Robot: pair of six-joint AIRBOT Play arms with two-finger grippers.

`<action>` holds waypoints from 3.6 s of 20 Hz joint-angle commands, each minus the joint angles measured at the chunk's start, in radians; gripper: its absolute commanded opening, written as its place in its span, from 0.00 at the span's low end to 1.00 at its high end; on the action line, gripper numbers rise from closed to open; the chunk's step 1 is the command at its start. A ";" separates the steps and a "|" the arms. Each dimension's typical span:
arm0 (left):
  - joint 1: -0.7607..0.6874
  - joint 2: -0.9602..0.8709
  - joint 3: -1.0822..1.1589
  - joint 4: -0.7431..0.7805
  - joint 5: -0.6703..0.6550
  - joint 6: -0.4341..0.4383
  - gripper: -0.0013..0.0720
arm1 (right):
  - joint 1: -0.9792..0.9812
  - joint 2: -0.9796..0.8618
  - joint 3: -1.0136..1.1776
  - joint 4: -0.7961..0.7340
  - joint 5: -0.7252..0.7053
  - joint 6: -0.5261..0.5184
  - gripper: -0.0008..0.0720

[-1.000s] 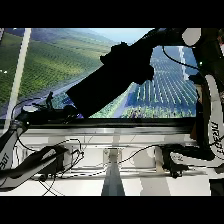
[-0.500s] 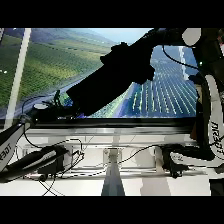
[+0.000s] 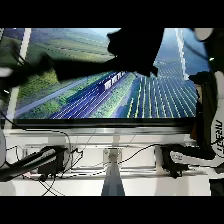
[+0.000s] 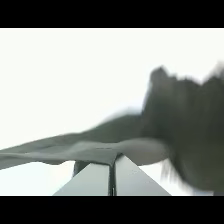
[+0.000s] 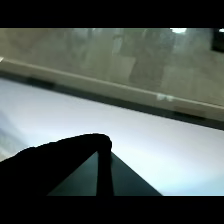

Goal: Fold the clothes and pants, and hang the long-sleeved shirts on hangers.

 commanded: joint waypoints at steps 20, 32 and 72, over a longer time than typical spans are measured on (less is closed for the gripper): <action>0.458 -0.101 0.312 0.928 -0.689 0.049 0.03 | -0.389 0.584 -0.842 -0.073 0.739 0.098 0.03; 0.565 -0.139 0.078 1.155 -0.647 0.043 0.03 | -0.389 0.674 -1.080 -0.060 0.869 0.098 0.03; 0.048 -0.075 0.596 0.720 -0.335 -0.197 0.97 | 0.311 -0.391 -0.173 -0.027 0.135 0.063 0.82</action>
